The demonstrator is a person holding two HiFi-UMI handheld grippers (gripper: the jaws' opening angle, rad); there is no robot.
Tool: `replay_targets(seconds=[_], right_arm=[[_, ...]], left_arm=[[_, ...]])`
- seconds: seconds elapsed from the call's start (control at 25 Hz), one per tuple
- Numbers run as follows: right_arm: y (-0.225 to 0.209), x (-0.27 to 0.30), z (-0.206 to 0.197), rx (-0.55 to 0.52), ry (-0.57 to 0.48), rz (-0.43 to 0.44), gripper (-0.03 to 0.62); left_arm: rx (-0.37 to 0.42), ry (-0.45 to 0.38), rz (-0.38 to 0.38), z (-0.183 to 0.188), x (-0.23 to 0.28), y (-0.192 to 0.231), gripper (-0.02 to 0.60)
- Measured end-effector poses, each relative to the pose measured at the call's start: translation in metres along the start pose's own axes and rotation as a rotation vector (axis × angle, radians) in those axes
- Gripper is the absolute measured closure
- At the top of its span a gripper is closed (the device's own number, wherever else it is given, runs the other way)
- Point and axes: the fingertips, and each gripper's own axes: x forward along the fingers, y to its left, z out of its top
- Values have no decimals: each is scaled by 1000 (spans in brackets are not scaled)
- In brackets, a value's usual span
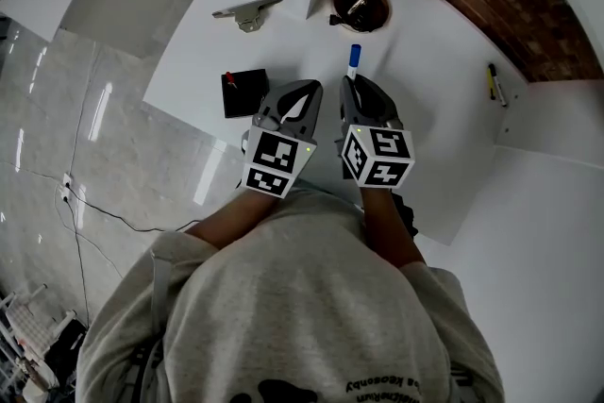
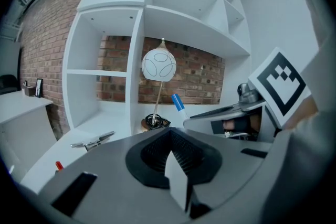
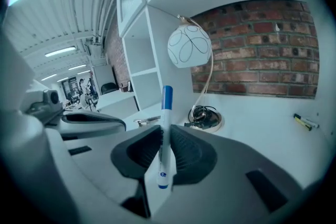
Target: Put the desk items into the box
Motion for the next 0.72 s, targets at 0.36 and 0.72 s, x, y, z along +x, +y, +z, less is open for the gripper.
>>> replay_targets(seconds=[0.36,0.72], right_arm=[[52,1,26,-70,-127,135,520],[111,14,38,-121,-163,262,520]], left_arm=[[-1,-34,72,4,-31,24,578],[-30,-48,165,-2,-68,61,578]])
